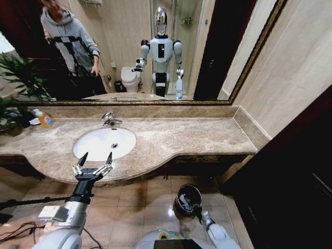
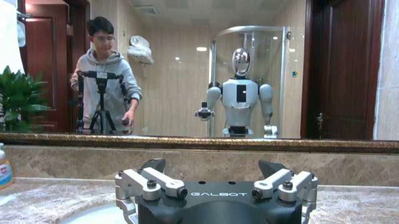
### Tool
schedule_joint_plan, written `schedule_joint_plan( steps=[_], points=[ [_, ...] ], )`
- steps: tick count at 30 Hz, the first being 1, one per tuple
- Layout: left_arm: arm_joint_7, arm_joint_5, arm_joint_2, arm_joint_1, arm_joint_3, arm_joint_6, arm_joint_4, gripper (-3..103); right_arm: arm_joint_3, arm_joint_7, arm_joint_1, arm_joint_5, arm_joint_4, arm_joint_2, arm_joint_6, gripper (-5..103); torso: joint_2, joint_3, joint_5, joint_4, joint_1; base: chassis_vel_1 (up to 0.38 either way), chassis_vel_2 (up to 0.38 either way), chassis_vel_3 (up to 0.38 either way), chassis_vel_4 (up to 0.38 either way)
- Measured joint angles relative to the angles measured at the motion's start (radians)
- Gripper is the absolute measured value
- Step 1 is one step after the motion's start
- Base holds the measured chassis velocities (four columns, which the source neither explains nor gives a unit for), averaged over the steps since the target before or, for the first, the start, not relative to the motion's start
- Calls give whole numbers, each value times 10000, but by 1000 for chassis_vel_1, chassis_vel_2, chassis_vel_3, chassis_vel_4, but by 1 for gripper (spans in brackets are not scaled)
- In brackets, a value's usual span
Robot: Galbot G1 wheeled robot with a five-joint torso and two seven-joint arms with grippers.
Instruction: Pick up the trash from the sink and place it in the trash bin.
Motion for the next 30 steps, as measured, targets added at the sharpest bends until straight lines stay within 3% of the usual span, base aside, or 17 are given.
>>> schedule_joint_plan(
  steps=[7,17,21,24,29,30],
  points=[
    [0,0,0,0,0,0,-1,100,160,230,945,-765,-1418,298,-366,7,0,0,1,0,0,0,0,0,0],
    [0,0,0,0,0,0,0,100,413,306,1552,-1153,-2903,589,-160,3,0,0,4,0,-1,0,0,0,0],
    [0,0,0,0,0,0,0,100,419,306,1626,-1085,-2992,613,-167,14,0,-1,0,0,-1,0,0,0,0],
    [0,0,0,0,0,0,0,100,446,378,1678,-1020,-3009,623,-167,30,0,-1,1,0,-1,0,0,0,0],
    [0,0,0,0,0,0,0,100,472,444,1681,-963,-2954,599,-167,41,0,-1,1,0,-1,0,0,0,0],
    [0,0,0,0,0,0,0,100,474,456,1644,-949,-2875,581,-167,52,0,-1,2,0,-1,0,0,0,0]
  ],
)
